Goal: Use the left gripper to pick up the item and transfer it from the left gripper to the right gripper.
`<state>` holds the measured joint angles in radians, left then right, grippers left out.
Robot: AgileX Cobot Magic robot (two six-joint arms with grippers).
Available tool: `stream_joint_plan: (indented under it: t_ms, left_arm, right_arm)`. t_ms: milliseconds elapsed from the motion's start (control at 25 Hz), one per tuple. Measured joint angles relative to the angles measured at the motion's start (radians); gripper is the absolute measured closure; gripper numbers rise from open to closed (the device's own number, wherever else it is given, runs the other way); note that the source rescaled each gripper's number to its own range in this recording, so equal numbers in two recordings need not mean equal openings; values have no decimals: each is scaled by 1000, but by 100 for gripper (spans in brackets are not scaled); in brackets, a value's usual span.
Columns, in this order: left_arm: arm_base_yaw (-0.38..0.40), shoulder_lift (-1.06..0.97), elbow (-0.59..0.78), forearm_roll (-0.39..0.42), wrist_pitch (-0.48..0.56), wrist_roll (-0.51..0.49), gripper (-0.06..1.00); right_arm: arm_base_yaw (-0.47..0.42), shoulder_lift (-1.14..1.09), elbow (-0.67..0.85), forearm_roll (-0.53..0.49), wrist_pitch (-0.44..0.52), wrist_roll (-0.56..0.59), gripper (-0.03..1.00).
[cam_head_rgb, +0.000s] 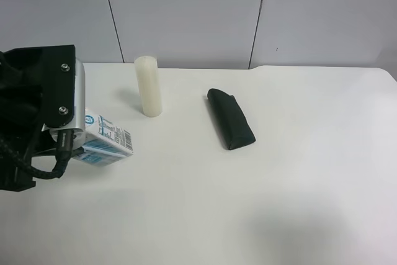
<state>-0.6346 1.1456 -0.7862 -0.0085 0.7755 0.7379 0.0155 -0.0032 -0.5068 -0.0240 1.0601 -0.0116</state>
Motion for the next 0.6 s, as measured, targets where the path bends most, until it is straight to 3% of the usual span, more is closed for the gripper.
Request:
stream_joint_plan:
  t_ms: [160, 320, 600]
  left_arm:
    - [-32, 0, 0, -65, -29, -34, 94]
    - [-36, 0, 0, -173, -123, -38, 94]
    - [-36, 54, 0, -362, -192, 37, 94]
  right_arm:
    - [0, 0, 0, 0, 0, 0, -3]
    - [0, 0, 0, 0, 0, 0, -3]
    - [0, 0, 0, 0, 0, 0, -3]
